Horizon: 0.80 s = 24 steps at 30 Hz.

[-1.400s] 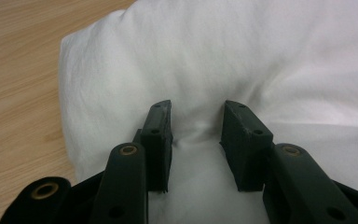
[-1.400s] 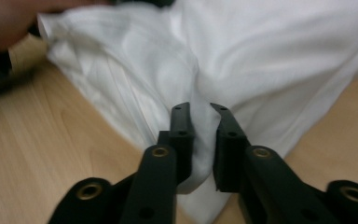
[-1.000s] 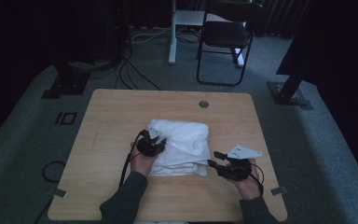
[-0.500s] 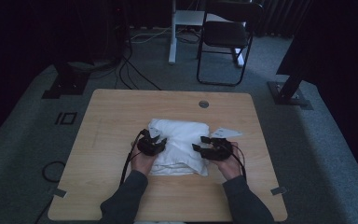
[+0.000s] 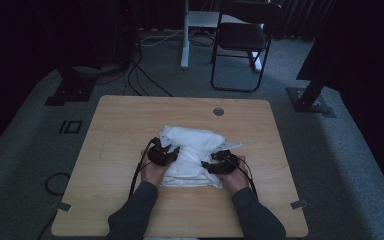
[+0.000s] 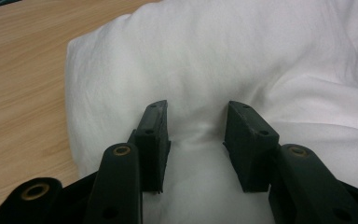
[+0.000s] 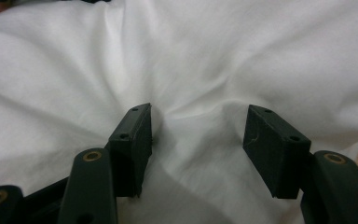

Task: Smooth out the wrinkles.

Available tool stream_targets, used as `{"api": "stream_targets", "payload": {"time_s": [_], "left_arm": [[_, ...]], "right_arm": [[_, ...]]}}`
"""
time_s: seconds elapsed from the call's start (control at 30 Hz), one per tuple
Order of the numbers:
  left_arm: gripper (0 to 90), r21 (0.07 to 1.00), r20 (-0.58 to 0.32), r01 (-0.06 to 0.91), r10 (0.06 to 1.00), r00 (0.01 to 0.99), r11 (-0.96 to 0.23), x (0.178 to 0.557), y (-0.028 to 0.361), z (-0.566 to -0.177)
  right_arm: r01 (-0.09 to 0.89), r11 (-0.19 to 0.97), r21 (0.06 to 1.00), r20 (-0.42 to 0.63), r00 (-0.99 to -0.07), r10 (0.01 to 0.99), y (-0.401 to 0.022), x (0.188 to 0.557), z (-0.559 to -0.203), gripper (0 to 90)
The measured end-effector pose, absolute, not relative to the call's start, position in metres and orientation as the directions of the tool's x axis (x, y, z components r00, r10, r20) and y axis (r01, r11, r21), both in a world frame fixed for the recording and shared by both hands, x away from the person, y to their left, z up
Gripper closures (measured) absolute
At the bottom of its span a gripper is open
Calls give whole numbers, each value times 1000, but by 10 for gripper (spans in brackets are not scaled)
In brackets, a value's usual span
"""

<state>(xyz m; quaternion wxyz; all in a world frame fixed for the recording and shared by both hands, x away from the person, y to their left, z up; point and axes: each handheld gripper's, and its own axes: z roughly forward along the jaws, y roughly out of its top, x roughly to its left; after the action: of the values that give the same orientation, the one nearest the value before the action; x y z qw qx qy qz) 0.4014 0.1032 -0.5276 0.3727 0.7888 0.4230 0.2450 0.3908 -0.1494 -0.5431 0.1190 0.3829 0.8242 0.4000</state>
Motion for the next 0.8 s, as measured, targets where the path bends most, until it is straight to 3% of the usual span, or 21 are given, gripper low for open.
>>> {"api": "stream_targets", "payload": {"time_s": [0.23, 0.4, 0.67, 0.8], "left_arm": [[591, 832, 41, 460, 861, 508, -311, 390, 106, -509], [588, 863, 24, 398, 814, 581, -309, 360, 98, -494], [603, 853, 1, 395, 758, 653, -342, 318, 86, -514], [604, 822, 40, 410, 759, 650, -394, 323, 82, -530]], "right_arm": [[551, 376, 745, 124, -668, 733, -144, 401, -548, 408], [556, 361, 749, 139, -664, 734, -146, 402, -549, 400], [555, 355, 752, 135, -657, 742, -146, 407, -550, 402], [553, 349, 756, 129, -650, 749, -142, 412, -550, 403]]}}
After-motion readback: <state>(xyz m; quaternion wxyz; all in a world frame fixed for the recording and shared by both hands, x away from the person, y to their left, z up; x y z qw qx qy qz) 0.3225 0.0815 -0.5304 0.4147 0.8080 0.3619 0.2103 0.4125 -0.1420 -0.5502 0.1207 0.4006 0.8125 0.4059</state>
